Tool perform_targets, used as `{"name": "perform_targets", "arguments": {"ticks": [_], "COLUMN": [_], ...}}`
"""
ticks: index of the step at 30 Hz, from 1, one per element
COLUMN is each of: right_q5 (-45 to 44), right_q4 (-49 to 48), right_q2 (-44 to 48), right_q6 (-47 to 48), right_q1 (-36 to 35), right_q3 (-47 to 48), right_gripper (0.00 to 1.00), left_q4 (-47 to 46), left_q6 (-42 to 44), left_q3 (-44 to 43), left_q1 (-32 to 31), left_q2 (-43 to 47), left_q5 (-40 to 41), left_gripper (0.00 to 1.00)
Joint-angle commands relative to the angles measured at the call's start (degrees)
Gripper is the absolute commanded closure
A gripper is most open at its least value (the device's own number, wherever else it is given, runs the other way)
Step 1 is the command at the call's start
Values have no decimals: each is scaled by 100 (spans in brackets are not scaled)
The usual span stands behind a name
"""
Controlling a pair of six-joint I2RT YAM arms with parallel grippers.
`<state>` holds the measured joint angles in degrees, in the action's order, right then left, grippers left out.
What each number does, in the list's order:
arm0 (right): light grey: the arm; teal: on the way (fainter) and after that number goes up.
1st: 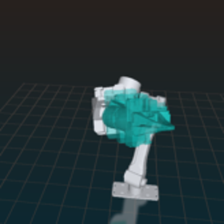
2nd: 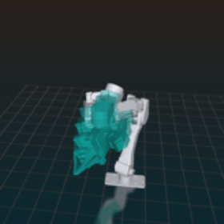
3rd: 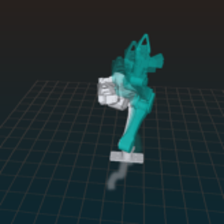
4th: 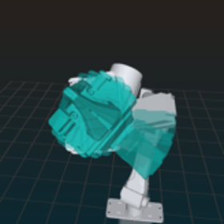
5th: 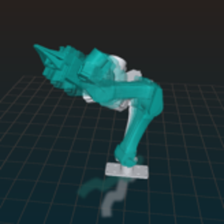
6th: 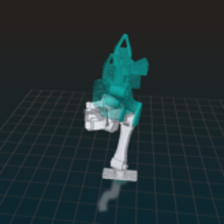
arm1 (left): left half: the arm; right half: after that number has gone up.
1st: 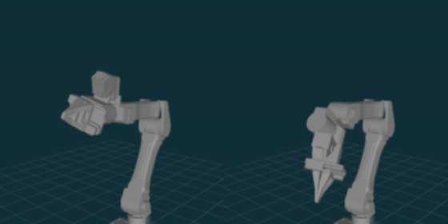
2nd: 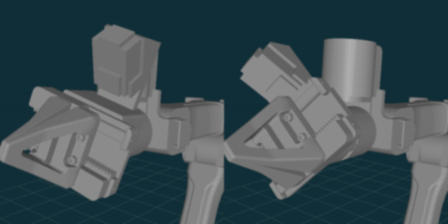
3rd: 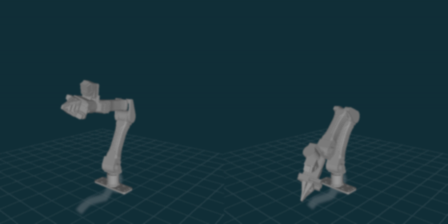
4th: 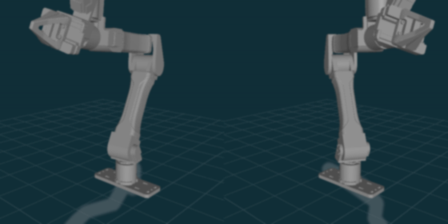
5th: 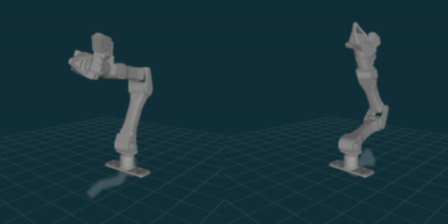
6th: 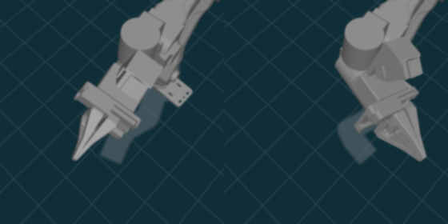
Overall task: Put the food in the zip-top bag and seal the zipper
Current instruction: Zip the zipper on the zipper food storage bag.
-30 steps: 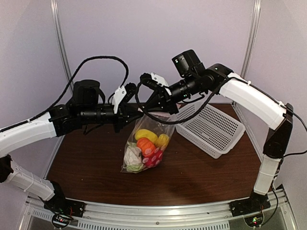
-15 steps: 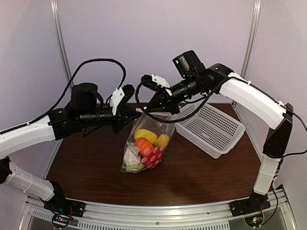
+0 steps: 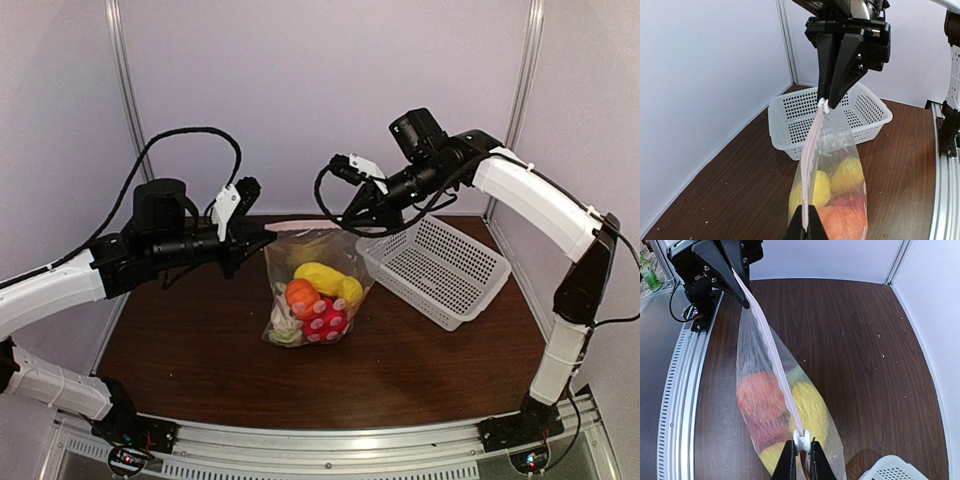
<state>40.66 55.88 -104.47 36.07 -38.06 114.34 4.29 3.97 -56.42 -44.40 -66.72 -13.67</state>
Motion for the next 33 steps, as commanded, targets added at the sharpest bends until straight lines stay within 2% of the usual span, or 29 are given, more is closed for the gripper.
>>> {"name": "perform_targets", "arguments": {"ticks": [1,19,33], "right_q5": [-522,-666,-718], "right_q4": [318,605,568], "right_q2": [471,904,930], "right_q6": [108,339,307], "right_q1": [428,1143,1231], "right_q3": [-323,-1004,-1101], "right_gripper": [100,100,100], "left_q4": [-213,-399,-602], "left_q6": [-48,-133,-159], "left_q3": [132,333,442], "left_q1": [150,229,289], "left_q2": [229,229,161], "left_q5": [145,169,116], "left_gripper": [100,100,100]}}
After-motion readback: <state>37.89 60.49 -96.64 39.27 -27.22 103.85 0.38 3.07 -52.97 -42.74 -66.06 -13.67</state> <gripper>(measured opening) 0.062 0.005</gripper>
